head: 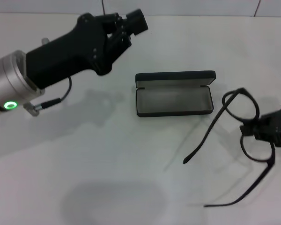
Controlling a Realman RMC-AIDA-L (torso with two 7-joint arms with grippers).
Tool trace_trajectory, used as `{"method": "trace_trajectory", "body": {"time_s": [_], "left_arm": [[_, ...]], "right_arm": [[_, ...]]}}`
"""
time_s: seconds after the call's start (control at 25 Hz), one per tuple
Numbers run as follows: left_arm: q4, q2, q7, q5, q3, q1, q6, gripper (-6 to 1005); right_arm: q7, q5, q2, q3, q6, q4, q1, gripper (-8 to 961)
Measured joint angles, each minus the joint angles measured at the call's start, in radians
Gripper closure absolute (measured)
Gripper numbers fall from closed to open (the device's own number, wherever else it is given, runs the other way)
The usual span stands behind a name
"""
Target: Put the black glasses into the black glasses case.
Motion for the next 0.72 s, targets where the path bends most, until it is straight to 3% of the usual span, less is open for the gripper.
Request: {"method": "trace_trajectory", "body": {"time_s": [0.2,0.4,0.72], "left_arm": [[-0.088,-0.005,-0.003,-0.008,0.031,-0.074,0.07,957],[-0.115,-0.002,0.0,0.003,0.142,-0.151,0.09,964],[-0.111,-0.003,0.003,0.004,0.244,-0.174,0.093,965]], "right_arm": [[-0.254,0.204,-0.002,0.052,0.019,0.139,-0.006,834],[-0.352,0.268,-0.004,0.117,-0.009,0.217,0.037,835],[-0.388,0.273,-0.002,0.124,-0.021,0.292,0.127,836]]}}
